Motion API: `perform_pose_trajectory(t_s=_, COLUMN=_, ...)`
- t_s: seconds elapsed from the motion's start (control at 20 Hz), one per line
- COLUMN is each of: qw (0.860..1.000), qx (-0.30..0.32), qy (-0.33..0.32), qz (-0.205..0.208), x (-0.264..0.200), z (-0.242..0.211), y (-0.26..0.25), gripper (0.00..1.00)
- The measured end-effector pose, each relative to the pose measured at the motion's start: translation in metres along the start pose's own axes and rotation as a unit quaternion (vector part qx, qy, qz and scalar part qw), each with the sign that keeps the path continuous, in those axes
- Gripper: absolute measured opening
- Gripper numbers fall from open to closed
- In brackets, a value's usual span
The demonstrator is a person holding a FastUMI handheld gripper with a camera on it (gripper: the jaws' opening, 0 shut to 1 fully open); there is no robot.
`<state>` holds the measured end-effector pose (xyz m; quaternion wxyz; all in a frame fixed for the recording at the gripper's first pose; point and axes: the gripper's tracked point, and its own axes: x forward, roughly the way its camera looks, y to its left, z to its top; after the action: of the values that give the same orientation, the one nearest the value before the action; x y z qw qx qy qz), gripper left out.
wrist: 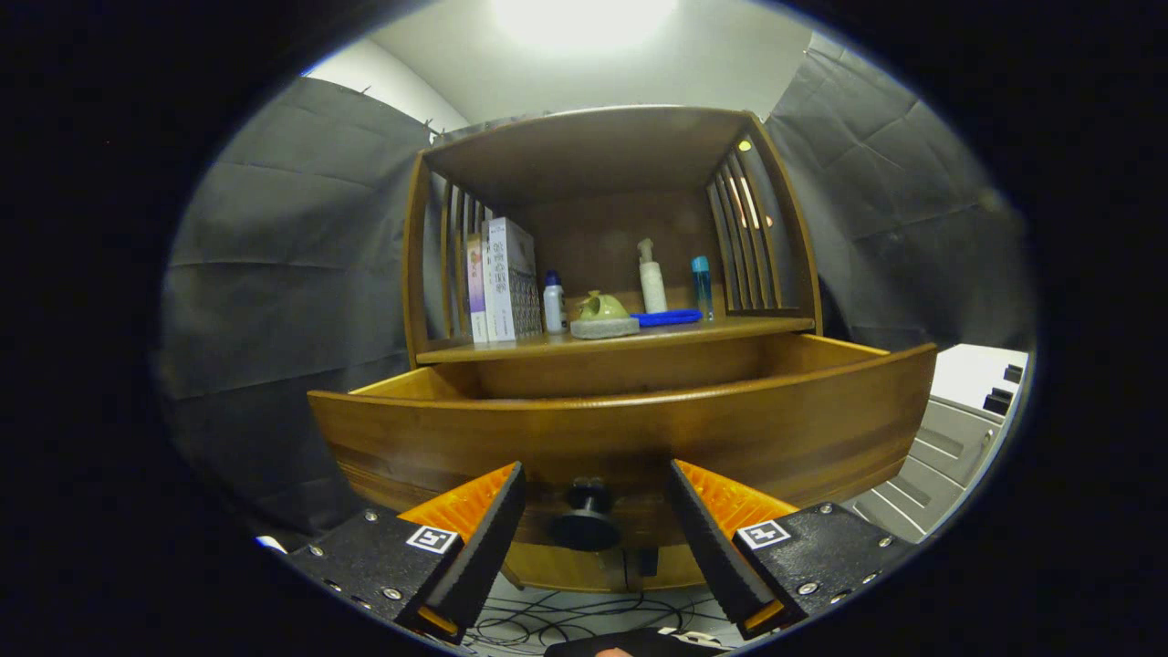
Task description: Pull open the drawer, take out the items inside it, and place them on the countertop above the cabinet.
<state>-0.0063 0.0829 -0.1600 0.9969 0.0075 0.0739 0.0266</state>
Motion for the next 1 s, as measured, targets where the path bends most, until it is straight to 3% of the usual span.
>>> perform_pose_trajectory(t_s=0.65, qw=0.999, qx=-0.016, qy=0.016, qz=-0.044, x=0.018, z=-0.014, y=-0.008, gripper=0.95)
perform_pose_trajectory(t_s=1.0, qw=0.999, qx=-0.011, qy=0.019, qz=-0.043, x=0.034, z=-0.01, y=-0.006, gripper=0.95)
